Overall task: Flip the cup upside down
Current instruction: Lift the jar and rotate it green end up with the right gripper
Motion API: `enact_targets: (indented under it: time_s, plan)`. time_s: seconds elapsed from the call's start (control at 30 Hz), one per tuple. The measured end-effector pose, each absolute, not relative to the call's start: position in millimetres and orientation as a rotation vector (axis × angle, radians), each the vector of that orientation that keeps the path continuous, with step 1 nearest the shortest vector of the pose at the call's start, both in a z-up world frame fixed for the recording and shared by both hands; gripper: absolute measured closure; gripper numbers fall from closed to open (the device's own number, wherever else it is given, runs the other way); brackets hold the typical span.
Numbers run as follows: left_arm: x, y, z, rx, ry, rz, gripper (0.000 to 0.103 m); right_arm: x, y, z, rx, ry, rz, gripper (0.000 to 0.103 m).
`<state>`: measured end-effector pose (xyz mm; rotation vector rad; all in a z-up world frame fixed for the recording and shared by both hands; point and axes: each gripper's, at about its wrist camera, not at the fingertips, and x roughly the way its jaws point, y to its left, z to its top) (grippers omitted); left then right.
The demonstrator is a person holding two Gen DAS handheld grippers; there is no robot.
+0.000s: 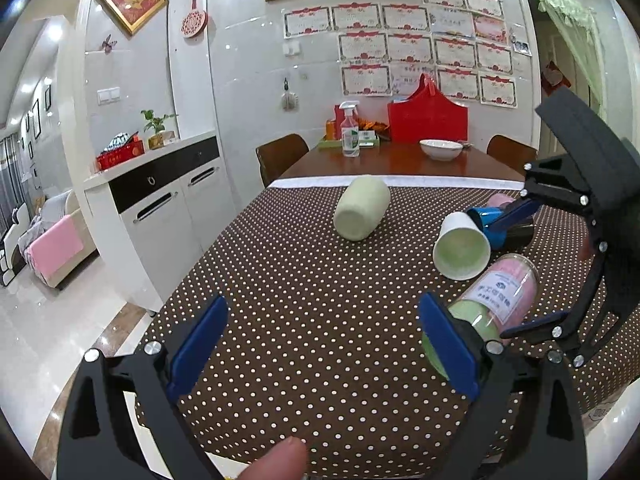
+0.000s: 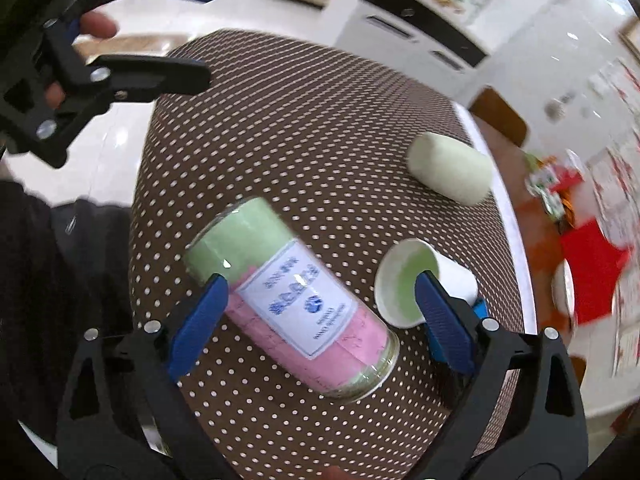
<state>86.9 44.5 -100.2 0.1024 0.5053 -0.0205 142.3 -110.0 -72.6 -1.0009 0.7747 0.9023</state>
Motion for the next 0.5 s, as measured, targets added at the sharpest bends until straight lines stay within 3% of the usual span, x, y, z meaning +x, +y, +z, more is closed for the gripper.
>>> enact_targets:
  time_s: [0.3,0.5]
  plan:
    - [94.3,46.8,-111.5,0.094,0.538,-0.037,0.008,152.4,-85.9,-92.5,-1.158,0.892,1.033,0.013]
    - [100.3,44.7,-117.5,0.104,0.56,-0.04,0.009,161.9,-73.2,-112.7,-1.191,0.988,1.057,0.031]
